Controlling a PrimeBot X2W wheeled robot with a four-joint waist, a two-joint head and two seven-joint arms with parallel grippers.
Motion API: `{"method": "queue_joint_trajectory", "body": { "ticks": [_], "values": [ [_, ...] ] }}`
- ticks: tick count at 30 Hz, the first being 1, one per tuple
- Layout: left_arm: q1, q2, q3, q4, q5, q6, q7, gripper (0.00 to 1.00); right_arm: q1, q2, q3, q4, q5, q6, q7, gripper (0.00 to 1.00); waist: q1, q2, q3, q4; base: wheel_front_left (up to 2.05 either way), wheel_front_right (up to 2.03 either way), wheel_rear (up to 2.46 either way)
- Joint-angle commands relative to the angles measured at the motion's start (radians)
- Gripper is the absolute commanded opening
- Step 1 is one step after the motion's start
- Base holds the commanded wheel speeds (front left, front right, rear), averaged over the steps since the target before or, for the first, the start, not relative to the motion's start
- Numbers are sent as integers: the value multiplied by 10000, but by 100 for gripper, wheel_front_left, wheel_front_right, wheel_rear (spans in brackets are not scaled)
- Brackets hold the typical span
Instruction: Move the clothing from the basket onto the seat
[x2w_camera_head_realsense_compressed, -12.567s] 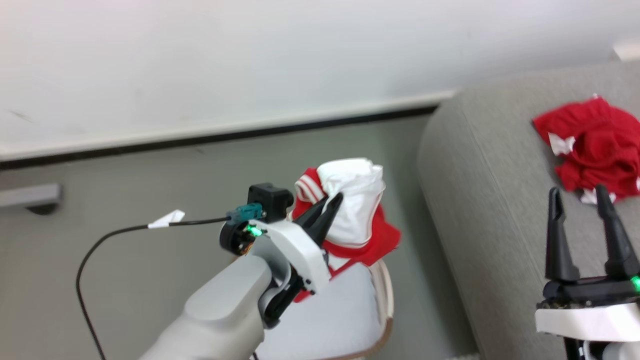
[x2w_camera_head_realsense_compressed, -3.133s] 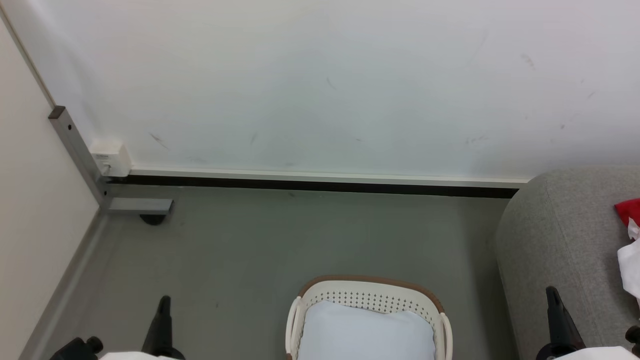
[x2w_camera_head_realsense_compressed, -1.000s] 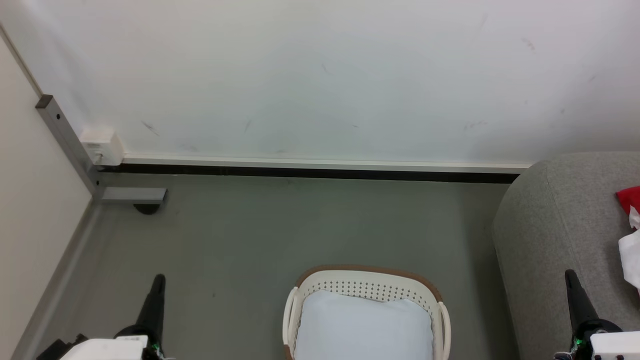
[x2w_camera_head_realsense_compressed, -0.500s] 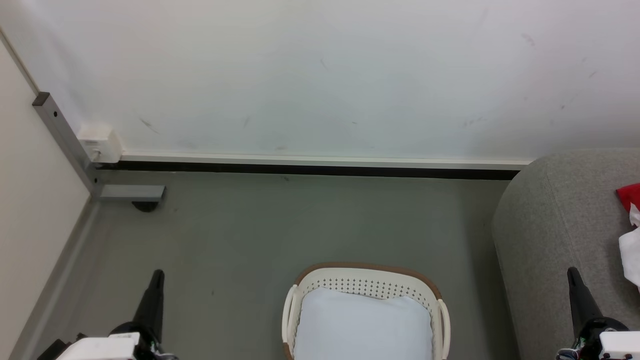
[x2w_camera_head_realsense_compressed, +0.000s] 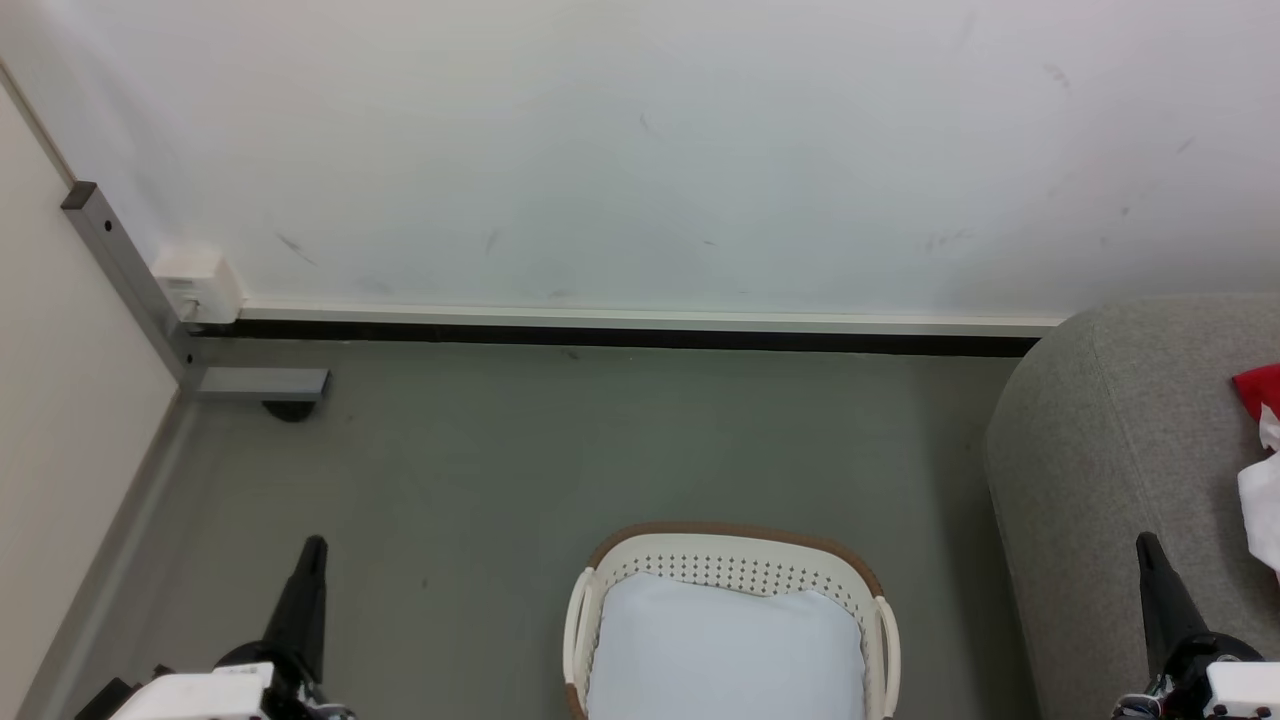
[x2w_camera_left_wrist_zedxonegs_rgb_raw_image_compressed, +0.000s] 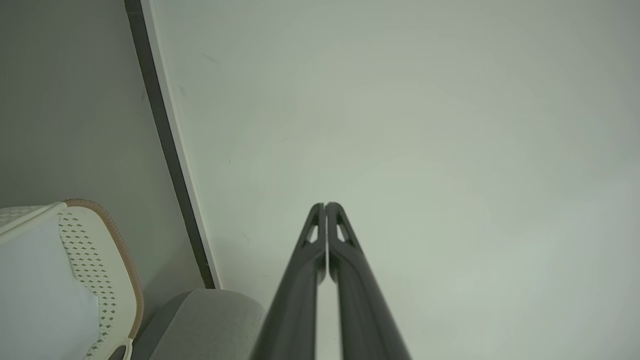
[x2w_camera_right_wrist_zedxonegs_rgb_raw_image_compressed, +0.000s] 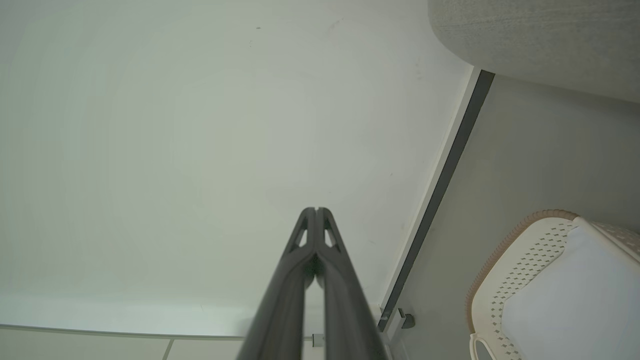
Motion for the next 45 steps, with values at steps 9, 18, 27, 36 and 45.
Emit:
{"method": "queue_joint_trajectory", "body": {
  "ticks": [9,18,27,36,45],
  "values": [
    [-84,72,21,-37,-130,-39,43,0,-124,-5,-40,-47,9,-21,29,0,-1,-1,-1,1,0,0,0],
    [-83,72,20,-38,-131,-39,42,0,-124,-6,-40,-47,10,-21,27,0,-1,-1,-1,1,0,0,0],
    [-83,73,20,-39,-132,-39,42,0,-124,-6,-37,-47,11,-21,27,0,-1,-1,0,1,0,0,0],
    [-83,73,19,-39,-132,-39,41,0,-124,-6,-36,-47,12,-21,26,0,-1,-1,0,1,0,0,0],
    [-82,71,18,-40,-133,-39,40,0,-124,-6,-37,-47,13,-21,26,0,-1,-1,0,1,0,0,0]
  ]
}}
